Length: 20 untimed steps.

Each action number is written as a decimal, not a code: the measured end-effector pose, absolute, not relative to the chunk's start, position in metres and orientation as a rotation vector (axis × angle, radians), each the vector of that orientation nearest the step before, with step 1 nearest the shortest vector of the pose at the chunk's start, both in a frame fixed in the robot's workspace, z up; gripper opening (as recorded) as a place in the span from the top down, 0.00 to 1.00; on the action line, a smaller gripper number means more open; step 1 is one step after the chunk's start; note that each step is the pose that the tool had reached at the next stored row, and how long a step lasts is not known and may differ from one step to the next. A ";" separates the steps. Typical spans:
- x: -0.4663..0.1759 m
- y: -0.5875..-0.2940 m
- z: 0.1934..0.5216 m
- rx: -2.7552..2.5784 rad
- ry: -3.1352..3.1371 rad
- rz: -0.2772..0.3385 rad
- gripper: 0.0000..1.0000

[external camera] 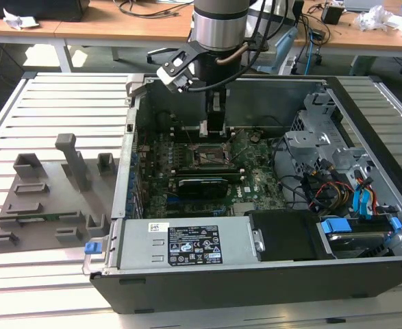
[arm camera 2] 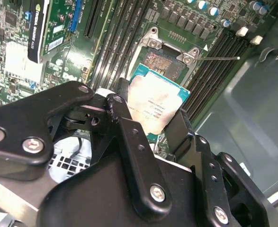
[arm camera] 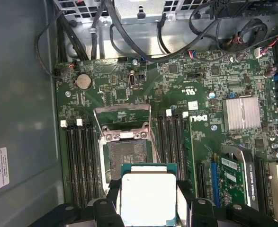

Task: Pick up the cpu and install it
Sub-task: 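Place the cpu into insertion slot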

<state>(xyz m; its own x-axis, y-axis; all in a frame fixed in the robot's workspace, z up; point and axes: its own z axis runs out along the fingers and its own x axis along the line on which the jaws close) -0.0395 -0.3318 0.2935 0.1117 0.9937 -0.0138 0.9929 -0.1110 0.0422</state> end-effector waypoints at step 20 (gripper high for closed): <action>-0.039 -0.332 0.293 2.474 1.867 0.022 0.45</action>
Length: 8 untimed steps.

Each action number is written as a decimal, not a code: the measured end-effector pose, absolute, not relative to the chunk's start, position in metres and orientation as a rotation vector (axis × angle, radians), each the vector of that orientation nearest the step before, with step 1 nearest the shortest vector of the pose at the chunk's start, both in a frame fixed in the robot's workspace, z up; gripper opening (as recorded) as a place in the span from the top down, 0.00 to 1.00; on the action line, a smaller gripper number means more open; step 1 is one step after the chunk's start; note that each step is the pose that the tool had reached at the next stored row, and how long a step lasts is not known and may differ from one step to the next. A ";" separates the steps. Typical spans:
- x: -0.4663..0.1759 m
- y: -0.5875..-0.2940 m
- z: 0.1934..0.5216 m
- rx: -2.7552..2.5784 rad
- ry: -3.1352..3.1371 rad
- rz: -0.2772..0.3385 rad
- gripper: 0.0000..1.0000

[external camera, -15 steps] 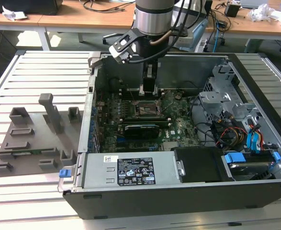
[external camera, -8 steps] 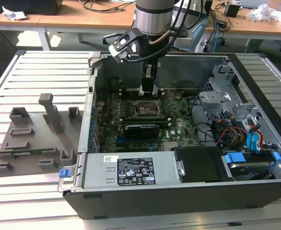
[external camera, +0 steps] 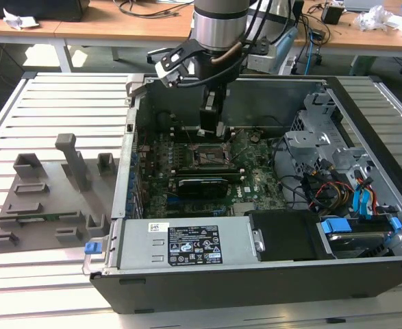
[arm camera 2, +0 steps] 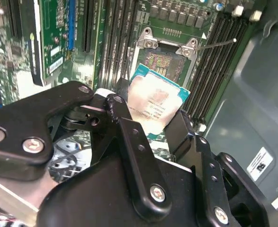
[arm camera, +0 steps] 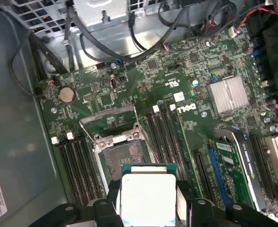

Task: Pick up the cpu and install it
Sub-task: 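Place the cpu into insertion slot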

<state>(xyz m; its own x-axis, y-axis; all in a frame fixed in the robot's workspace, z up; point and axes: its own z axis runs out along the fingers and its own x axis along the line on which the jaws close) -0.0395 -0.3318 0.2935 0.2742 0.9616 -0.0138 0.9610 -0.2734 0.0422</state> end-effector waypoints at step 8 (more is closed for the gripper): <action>-0.039 -0.332 0.293 2.258 2.119 0.024 0.45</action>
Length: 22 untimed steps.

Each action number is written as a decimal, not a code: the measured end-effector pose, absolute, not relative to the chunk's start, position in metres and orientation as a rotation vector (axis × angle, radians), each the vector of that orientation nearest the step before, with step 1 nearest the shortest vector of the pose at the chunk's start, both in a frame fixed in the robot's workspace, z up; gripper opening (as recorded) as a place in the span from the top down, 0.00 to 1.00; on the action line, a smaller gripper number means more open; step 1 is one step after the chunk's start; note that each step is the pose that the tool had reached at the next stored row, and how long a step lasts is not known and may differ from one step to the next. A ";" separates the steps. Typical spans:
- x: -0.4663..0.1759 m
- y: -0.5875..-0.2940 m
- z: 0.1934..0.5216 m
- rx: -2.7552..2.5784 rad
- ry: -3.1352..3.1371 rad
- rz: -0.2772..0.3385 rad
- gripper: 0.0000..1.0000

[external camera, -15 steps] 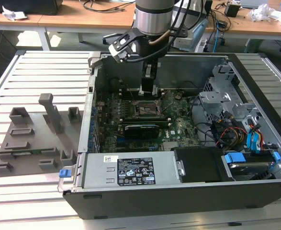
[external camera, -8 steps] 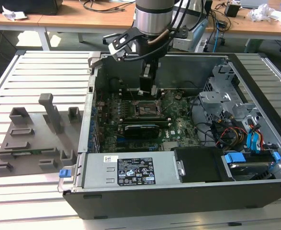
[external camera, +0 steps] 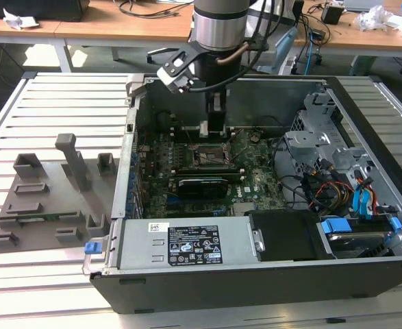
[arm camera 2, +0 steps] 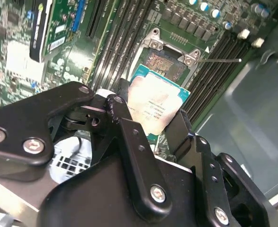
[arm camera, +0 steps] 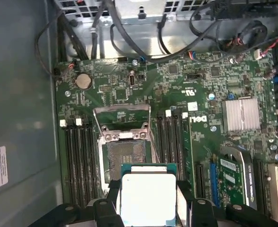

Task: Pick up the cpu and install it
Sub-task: 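Place the cpu into insertion slot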

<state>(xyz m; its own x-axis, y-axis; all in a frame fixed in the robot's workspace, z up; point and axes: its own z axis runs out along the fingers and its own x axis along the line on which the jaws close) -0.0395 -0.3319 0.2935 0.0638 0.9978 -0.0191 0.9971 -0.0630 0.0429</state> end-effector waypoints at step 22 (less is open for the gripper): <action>-0.039 -0.332 0.293 2.071 2.304 0.030 0.45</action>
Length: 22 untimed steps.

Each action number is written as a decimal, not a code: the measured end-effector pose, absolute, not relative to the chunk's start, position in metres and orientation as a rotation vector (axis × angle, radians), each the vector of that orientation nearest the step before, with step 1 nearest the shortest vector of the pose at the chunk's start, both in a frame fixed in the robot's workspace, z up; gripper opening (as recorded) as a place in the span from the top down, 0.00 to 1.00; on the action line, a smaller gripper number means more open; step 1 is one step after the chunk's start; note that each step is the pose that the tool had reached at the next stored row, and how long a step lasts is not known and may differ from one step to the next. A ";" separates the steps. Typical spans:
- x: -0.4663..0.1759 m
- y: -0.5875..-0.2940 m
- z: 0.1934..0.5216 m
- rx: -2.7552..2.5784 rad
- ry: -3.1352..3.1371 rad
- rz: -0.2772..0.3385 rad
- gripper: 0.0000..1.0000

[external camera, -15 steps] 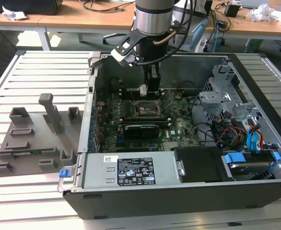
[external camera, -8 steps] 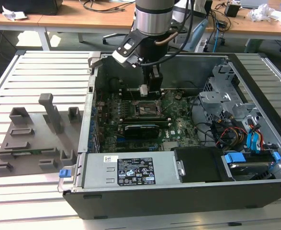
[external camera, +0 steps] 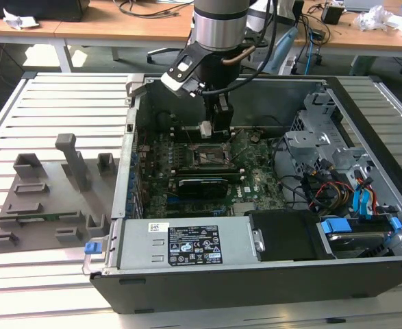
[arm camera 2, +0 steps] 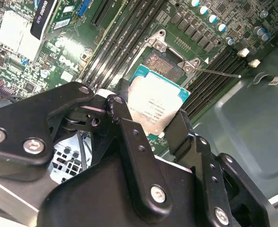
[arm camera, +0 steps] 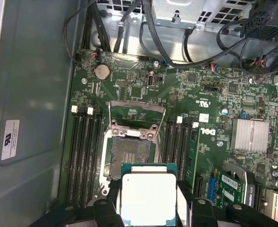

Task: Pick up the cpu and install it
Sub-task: 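Place the cpu into insertion slot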

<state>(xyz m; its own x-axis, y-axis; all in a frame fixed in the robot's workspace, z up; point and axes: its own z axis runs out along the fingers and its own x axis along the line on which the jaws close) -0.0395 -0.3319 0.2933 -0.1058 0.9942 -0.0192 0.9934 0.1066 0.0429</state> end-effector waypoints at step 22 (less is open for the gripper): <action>-0.037 -0.312 0.278 2.128 2.250 0.026 0.45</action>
